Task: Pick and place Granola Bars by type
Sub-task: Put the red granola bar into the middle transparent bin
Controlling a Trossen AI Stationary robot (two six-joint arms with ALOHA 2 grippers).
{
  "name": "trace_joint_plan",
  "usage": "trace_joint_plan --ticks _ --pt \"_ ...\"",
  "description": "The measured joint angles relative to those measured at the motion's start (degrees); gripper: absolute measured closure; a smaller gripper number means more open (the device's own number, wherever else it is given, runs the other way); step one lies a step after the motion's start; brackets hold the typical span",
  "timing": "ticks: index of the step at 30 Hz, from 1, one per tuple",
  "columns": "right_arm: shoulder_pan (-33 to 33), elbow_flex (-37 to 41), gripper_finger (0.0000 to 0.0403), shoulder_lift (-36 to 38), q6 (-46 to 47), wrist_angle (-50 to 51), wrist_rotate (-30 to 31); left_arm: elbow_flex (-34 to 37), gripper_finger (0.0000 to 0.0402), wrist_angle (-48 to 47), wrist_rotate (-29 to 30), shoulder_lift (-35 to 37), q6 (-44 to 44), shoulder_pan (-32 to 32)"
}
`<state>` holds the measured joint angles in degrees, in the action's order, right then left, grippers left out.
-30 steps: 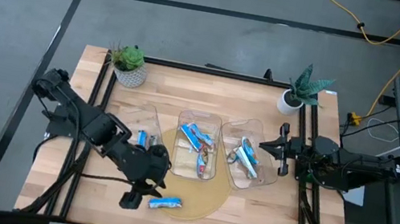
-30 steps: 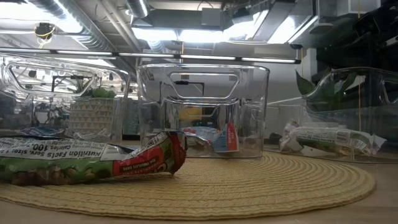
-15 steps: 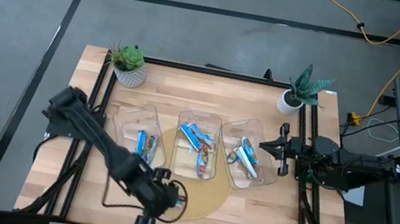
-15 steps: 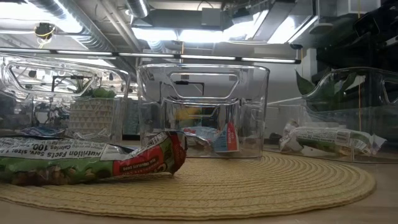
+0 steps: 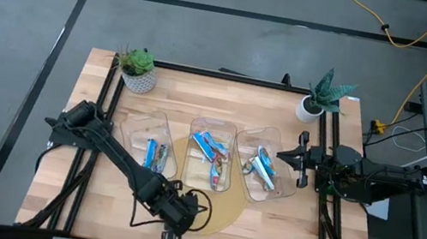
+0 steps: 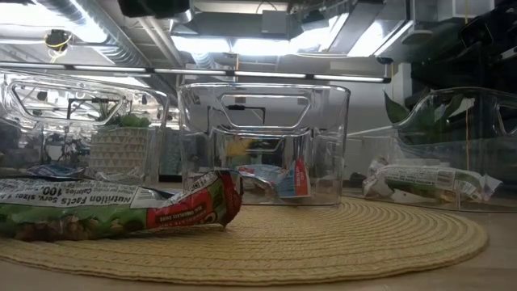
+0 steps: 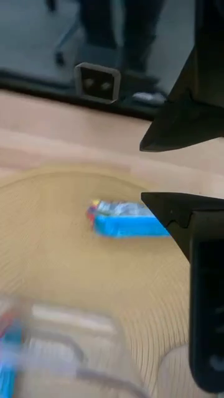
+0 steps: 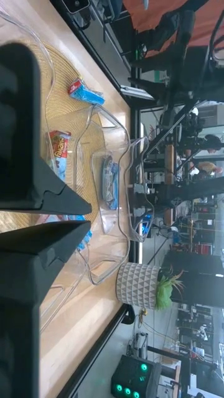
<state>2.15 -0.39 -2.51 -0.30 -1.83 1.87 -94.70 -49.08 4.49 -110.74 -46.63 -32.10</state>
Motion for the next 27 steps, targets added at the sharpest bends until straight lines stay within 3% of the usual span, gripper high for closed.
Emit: trace_joint_plan --ticks 4,10,22,27 --pt "0.0 0.0 0.0372 0.0 0.0 -0.02 0.0 -0.07 0.0289 0.04 2.97 -0.47 -2.16 0.18" --pt "0.0 0.0 0.0372 0.0 0.0 -0.01 0.0 -0.07 0.0267 0.05 0.27 -3.11 -2.35 0.87" --pt "0.0 0.0 0.0372 0.0 0.0 -0.02 0.0 -0.04 0.0179 0.06 -1.03 -9.51 -7.27 1.03" --pt "0.0 0.0 0.0372 -0.01 0.0 0.0 0.0 -0.04 0.0167 -0.21 -0.78 -11.73 -8.07 1.07"
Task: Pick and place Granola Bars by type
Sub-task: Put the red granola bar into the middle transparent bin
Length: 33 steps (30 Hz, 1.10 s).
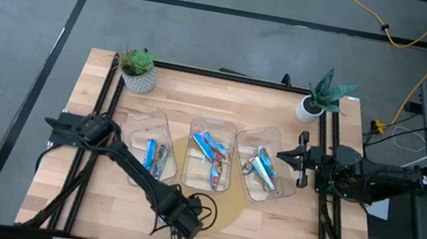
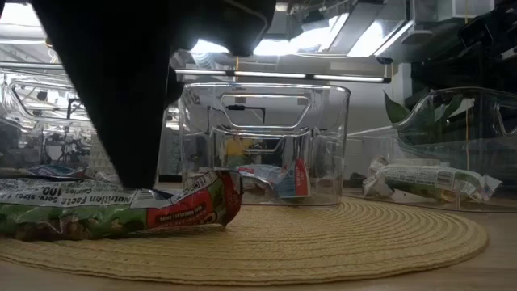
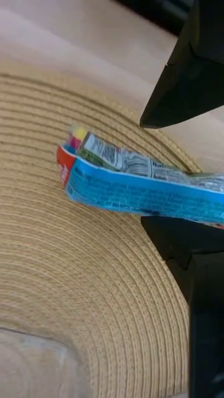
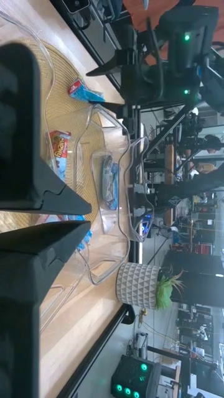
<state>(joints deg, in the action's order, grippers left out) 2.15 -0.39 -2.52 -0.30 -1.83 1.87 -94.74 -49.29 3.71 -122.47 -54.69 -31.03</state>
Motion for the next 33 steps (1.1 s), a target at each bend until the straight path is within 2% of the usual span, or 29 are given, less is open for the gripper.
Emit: trace_joint_plan --ticks 6,14,24,28,33 --pt "0.0 0.0 0.0372 0.01 0.0 0.0 0.0 0.02 0.017 -0.25 0.15 -1.32 -1.38 0.0" --pt "0.0 0.0 0.0372 -0.01 0.0 0.0 0.0 0.51 0.0171 -0.32 3.9 -1.26 -3.3 0.04" --pt "0.0 0.0 0.0372 0.01 0.0 -0.01 0.0 4.22 0.0174 1.48 2.21 -0.92 -5.41 0.04" --pt "0.0 0.0 0.0372 0.0 0.0 -0.01 0.0 4.28 0.0199 1.4 2.73 -0.92 -6.1 0.04" --pt "0.0 0.0 0.0372 -0.01 0.0 0.0 0.0 4.33 0.0267 1.11 2.78 -0.94 -6.32 0.07"
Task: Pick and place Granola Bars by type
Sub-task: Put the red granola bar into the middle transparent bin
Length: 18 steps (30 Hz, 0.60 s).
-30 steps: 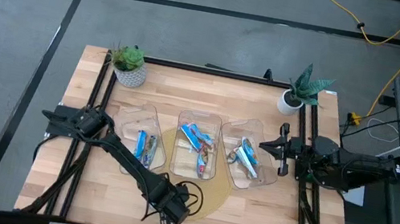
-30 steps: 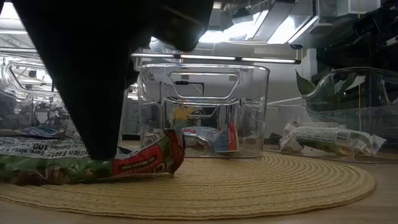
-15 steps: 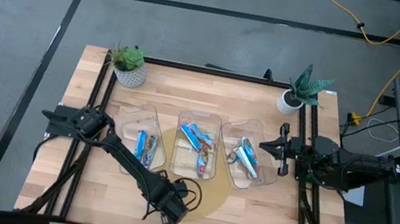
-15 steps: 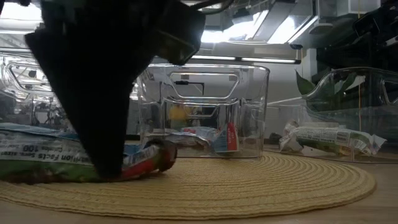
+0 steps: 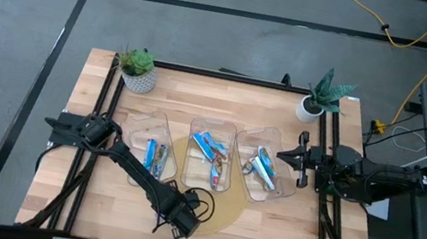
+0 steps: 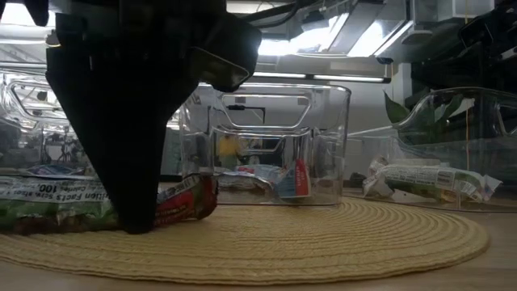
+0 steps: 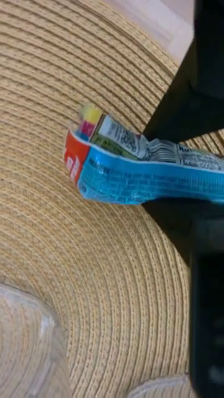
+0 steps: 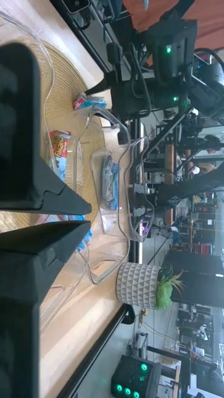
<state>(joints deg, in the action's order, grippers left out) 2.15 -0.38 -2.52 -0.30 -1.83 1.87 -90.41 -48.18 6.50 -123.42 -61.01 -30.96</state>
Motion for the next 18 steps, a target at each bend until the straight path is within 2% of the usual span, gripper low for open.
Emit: trace_joint_plan --ticks 5,9,13,18 --pt "0.0 -0.01 0.0372 0.01 0.0 -0.01 0.0 -0.1 0.0334 0.1 -0.32 0.13 -1.16 0.0" --pt "0.0 0.0 0.0372 0.02 0.0 0.0 0.0 -1.72 0.0372 -0.97 -1.02 -0.09 -0.79 -0.07" --pt "0.0 0.0 0.0372 0.01 0.0 -0.01 0.0 -3.79 0.0387 -1.5 -2.02 -0.11 -0.81 -0.17" --pt "0.0 0.0 0.0372 0.02 0.0 -0.02 0.0 -7.22 0.0385 -2.74 -1.83 -0.11 -0.81 -0.51"
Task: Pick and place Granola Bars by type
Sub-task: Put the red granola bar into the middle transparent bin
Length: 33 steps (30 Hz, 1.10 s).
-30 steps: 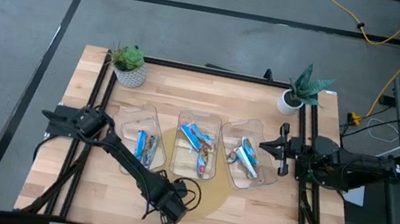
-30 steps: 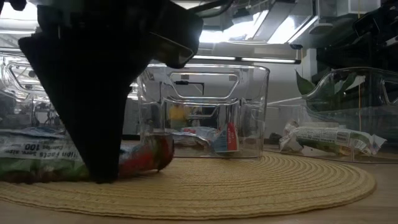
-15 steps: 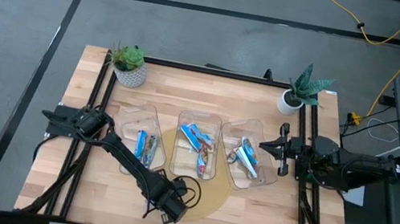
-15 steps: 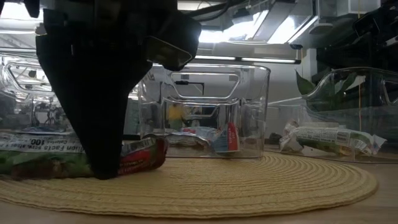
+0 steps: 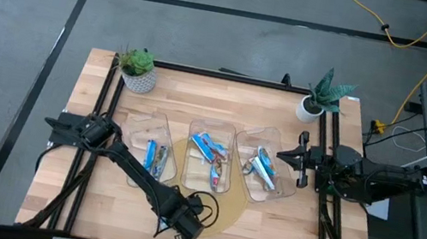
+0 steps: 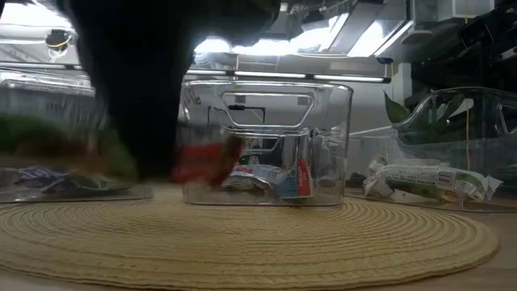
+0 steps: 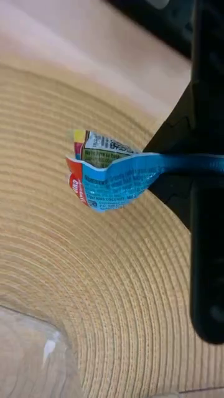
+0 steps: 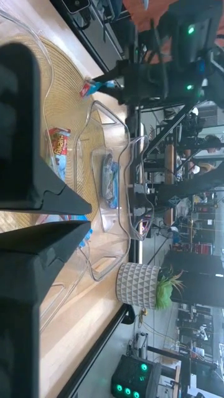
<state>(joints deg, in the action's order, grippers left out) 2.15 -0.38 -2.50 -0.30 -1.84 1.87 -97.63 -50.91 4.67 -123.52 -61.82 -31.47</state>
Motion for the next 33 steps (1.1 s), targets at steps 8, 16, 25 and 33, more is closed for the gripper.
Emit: trace_joint_plan --ticks 8,16,25,33 --pt "0.0 0.0 0.0372 -0.01 0.0 0.01 0.0 -9.79 0.0389 -3.96 2.38 0.06 0.41 -1.38" --pt "0.0 0.0 0.0372 0.0 0.0 0.02 0.0 -21.76 0.039 -5.34 6.71 0.15 4.18 -1.31" --pt "0.0 0.0 0.0372 -0.02 0.0 0.0 0.0 -28.72 0.0392 -6.9 10.79 0.22 15.61 1.83" --pt "0.0 0.0 0.0372 -0.01 0.0 0.02 0.0 -32.09 0.0391 -11.41 5.62 0.22 24.83 4.93"
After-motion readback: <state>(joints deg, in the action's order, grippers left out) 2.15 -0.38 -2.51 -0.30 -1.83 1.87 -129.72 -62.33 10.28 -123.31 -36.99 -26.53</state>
